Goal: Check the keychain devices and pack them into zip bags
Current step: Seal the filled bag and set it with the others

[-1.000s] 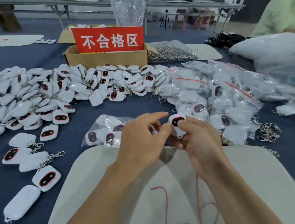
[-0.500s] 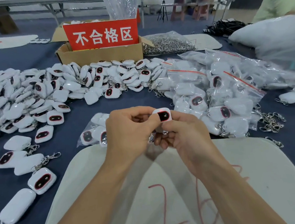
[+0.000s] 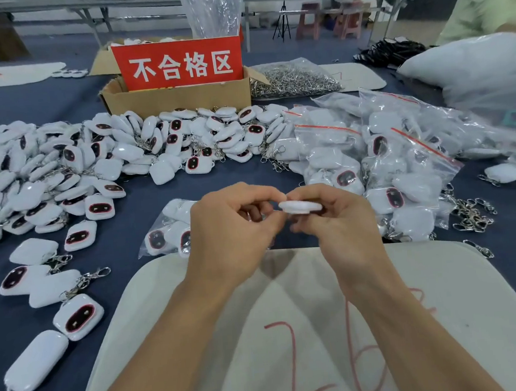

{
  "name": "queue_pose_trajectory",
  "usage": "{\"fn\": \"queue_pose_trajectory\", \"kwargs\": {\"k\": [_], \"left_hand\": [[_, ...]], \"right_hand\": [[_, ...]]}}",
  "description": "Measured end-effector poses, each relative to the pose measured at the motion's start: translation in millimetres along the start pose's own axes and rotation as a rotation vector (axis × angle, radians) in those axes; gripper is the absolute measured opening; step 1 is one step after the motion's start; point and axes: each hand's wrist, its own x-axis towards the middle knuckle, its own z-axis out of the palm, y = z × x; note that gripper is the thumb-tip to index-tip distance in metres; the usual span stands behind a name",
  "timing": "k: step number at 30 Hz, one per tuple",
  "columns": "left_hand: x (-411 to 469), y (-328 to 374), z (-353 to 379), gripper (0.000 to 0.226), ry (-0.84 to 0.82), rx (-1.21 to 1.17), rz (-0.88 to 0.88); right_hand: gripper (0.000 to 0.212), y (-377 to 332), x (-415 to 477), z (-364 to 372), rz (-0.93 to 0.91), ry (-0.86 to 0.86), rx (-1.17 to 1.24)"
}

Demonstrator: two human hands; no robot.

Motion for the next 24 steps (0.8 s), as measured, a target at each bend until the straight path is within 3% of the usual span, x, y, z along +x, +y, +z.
{"fn": "queue_pose_trajectory", "kwargs": {"k": [2,8,13,17,24], "left_hand": [[-2,-1,0,0.032,0.010,0.107,0.045],[-2,-3,-1,0.018,0.051,0.190,-0.006],[-1,-3,-3,0.015,0.083,0.231,-0.042],[2,-2,-6,0.020,0.117,0.230,-0.049],[0,3,-9,0.024,0.059,0.386,-0.058]], "right_hand": [[0.050,0,0,-1,-0.052,0.069,-0.007],[0.056,-2,-4,2,-0.217,0.181,-0.176],[0.036,-8,-9,6,0.002,0.021,0.064],[0.030,-8,-10,4,0.163,0.031,0.207],[0.016,-10,-7,1,0.236,0.043,0.314]]}}
